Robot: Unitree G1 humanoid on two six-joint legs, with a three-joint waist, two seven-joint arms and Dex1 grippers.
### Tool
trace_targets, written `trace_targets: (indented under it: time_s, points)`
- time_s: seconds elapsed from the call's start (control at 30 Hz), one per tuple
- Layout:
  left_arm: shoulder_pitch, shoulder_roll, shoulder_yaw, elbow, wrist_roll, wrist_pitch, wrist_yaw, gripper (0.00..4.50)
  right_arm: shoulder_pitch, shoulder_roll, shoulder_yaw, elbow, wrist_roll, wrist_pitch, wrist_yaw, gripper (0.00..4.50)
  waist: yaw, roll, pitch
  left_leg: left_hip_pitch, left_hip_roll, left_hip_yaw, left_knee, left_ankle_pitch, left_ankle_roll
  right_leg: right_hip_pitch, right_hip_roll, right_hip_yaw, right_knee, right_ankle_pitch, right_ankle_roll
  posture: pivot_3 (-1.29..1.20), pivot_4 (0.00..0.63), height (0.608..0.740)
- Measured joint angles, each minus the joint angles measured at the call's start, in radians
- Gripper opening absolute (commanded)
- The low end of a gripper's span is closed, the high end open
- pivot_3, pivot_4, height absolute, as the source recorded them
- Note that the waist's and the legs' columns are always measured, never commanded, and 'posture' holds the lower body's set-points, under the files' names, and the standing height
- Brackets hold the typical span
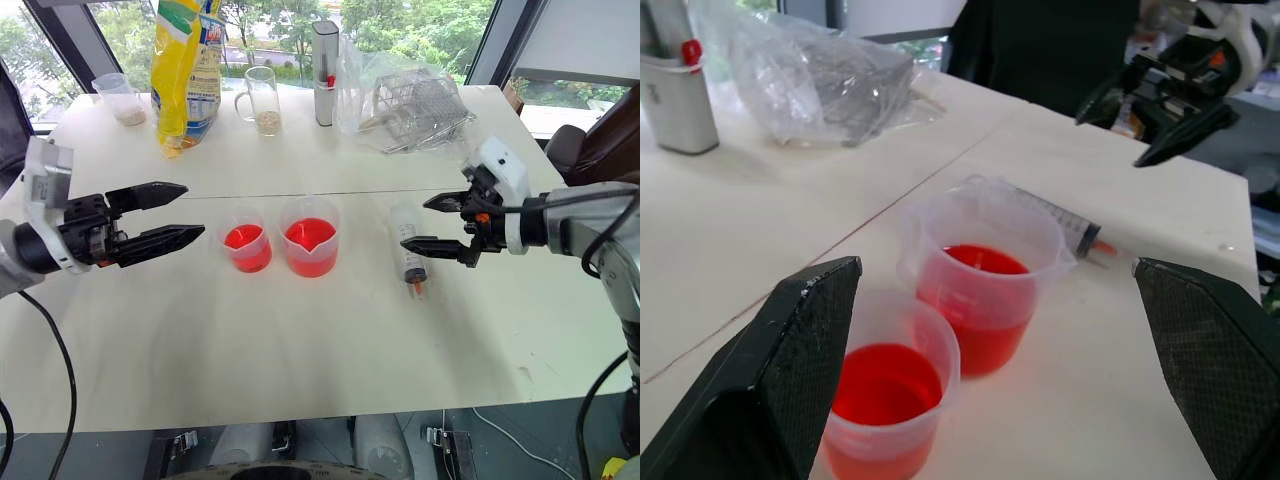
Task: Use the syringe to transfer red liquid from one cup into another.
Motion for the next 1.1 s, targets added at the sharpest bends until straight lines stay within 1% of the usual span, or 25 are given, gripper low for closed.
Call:
trace_targets:
  time_s: [0.1,0.17,0.27,0.4,0.63,0.77,0.87,0.97,1.1]
  points:
    - [-0.024,-0.004,-0.03,0.015,0.016,-0.017,-0.016,4.5,-0.102,0.028,0.094,0.077,-0.046,0.11,-0.065,4.44,-0.001,0.0,0.0,0.0,0.0,0.0,0.0,0.0,0.0,0.0,0.0,0.0,0.0,0.0,0.0,0.0,0.15,0.74]
    - [-0.034,-0.014,-0.047,0.028,0.028,-0.023,-0.023,4.5,-0.186,0.091,0.148,0.157,-0.08,0.195,-0.116,4.44,-0.003,0.0,0.0,0.0,-0.001,0.001,0.0,0.0,0.0,-0.001,0.001,0.001,0.0,0.0,0.0,0.0,0.15,0.74]
    - [-0.053,-0.034,-0.081,0.035,0.049,-0.039,-0.032,4.5,-0.336,0.222,0.191,0.33,-0.118,0.359,-0.2,4.44,-0.003,0.0,0.0,-0.001,-0.001,0.001,0.0,0.0,0.0,-0.002,0.001,0.001,0.001,0.001,0.0,0.0,0.15,0.74]
    - [-0.052,-0.043,-0.105,0.037,0.071,-0.055,-0.042,4.5,-0.435,0.306,0.256,0.509,-0.179,0.475,-0.276,4.44,0.006,0.0,0.0,-0.003,-0.001,0.001,0.0,0.0,0.0,-0.003,0.0,0.0,0.001,0.002,0.002,0.0,0.15,0.74]
    - [-0.02,-0.071,-0.102,0.009,0.074,-0.059,-0.02,4.5,-0.493,0.426,0.393,0.758,-0.248,0.49,-0.298,4.44,-0.003,0.0,0.0,-0.003,-0.001,0.001,-0.001,-0.001,0.001,-0.003,0.0,0.0,0.0,0.003,0.003,0.0,0.15,0.74]
    - [0.009,-0.072,-0.083,-0.02,0.069,-0.058,0.002,4.5,-0.517,0.45,0.429,0.829,-0.279,0.451,-0.285,4.44,-0.003,0.0,0.0,-0.002,-0.001,0.001,-0.001,-0.001,0.001,-0.002,0.001,0.0,0.001,0.003,0.003,0.0,0.15,0.74]
    - [0.026,-0.072,-0.072,-0.032,0.066,-0.057,0.015,4.5,-0.526,0.458,0.46,0.846,-0.303,0.427,-0.263,4.44,-0.004,-0.001,-0.001,-0.001,-0.001,0.001,0.0,0.0,0.001,-0.001,0.0,0.0,0.001,0.003,0.003,0.0,0.15,0.74]
    - [0.033,-0.072,-0.07,-0.047,0.064,-0.057,0.022,4.5,-0.528,0.464,0.486,0.862,-0.326,0.398,-0.245,3.62,-0.004,-0.001,-0.001,0.001,0.0,0.001,0.0,0.0,0.0,0.001,0.0,0.0,0.001,0.003,0.002,0.0,0.15,0.74]
    - [0.037,-0.073,-0.069,-0.048,0.064,-0.057,0.031,4.5,-0.529,0.463,0.511,0.879,-0.371,0.363,-0.231,1.56,-0.005,-0.001,-0.001,0.002,-0.001,0.0,0.0,0.0,0.0,0.001,0.001,0.0,0.001,0.003,0.002,0.0,0.15,0.74]
